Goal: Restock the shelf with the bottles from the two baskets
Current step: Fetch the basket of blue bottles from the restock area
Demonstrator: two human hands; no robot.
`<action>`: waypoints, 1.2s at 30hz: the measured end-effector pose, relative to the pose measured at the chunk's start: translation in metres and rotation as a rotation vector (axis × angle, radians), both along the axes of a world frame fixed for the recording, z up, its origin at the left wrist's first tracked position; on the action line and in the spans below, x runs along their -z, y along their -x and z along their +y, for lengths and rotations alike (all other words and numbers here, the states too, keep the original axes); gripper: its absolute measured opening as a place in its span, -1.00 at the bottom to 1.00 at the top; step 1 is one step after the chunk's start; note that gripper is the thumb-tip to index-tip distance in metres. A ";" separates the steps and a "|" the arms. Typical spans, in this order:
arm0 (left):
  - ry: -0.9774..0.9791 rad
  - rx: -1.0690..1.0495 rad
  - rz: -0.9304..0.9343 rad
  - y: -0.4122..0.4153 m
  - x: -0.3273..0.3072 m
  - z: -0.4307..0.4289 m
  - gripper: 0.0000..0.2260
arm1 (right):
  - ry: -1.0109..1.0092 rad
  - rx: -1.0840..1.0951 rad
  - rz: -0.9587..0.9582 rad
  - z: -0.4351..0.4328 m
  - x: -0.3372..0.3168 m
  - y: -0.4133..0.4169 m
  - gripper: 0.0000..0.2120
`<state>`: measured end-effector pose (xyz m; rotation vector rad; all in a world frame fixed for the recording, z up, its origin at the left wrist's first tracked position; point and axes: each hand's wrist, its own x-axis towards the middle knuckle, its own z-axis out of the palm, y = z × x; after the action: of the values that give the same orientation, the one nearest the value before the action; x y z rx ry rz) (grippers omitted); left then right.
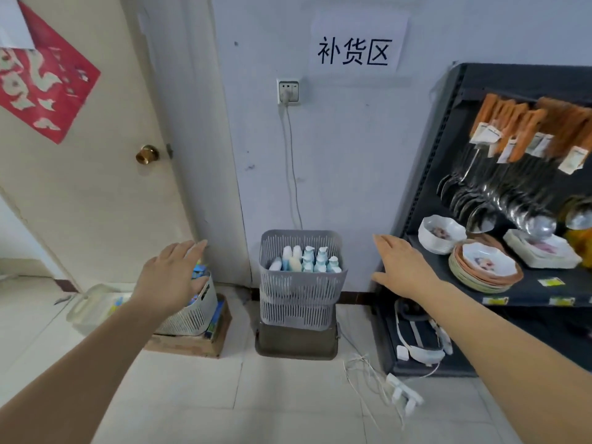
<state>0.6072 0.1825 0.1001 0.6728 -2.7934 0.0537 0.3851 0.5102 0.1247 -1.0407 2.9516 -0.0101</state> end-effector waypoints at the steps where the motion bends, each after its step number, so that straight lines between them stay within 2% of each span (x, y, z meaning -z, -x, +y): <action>1: -0.013 0.002 -0.012 0.016 0.000 -0.013 -0.39 | 0.007 0.017 -0.013 -0.011 0.002 0.011 -0.28; 12: -0.085 0.042 -0.139 0.158 0.036 -0.099 -0.37 | 0.007 0.107 -0.140 -0.092 0.044 0.138 -0.28; 20: -0.174 -0.023 -0.234 0.287 0.075 -0.141 -0.41 | 0.015 0.116 -0.252 -0.149 0.101 0.279 -0.27; 27: -0.394 -0.122 -0.309 0.385 0.136 -0.171 -0.39 | 0.015 0.182 -0.474 -0.191 0.165 0.380 -0.27; 32: -0.605 -0.210 -0.360 0.417 0.192 -0.189 -0.39 | 0.029 0.277 -0.624 -0.205 0.220 0.410 -0.28; 36: -0.781 -0.309 -0.373 0.434 0.237 -0.200 -0.39 | 0.125 0.462 -0.783 -0.211 0.267 0.422 -0.27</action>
<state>0.1737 -0.0176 -0.1370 1.3817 -2.9809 -0.9880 -0.0366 0.2995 -0.1425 -0.2260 2.3861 -0.4864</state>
